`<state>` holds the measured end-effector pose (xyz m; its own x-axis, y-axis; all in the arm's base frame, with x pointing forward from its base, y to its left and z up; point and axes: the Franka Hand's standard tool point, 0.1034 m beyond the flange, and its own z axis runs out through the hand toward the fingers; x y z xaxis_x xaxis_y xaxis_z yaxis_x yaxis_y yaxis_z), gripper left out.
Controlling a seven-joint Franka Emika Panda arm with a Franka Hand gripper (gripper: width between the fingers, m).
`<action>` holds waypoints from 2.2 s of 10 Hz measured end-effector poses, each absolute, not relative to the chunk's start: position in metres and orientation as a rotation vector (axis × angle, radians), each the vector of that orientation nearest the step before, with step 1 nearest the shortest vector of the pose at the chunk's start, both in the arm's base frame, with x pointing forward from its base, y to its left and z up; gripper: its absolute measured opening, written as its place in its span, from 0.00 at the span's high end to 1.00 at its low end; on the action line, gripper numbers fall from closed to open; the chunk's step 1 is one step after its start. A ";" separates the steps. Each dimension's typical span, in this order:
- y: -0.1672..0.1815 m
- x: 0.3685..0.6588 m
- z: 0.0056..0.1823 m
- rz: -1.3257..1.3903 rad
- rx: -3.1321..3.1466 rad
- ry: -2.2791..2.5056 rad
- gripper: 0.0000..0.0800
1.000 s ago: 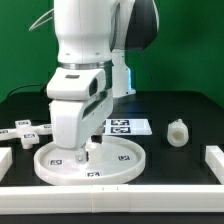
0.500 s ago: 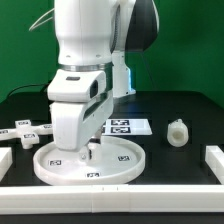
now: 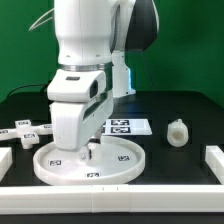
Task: Assemble round table
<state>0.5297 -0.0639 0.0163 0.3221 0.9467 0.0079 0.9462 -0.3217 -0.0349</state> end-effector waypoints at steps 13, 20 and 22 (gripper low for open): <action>0.045 0.573 0.017 -0.056 -2.627 -1.666 0.49; 0.047 0.577 0.017 -0.061 -2.634 -1.660 0.27; 0.045 0.576 0.017 -0.063 -2.633 -1.664 0.21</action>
Offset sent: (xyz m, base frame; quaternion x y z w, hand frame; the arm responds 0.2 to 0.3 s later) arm 0.0207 0.0372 -0.0018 -0.0115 0.0100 0.0024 0.9999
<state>0.5764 0.0452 0.0171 0.4289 0.9020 0.0483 0.9031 -0.4294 -0.0004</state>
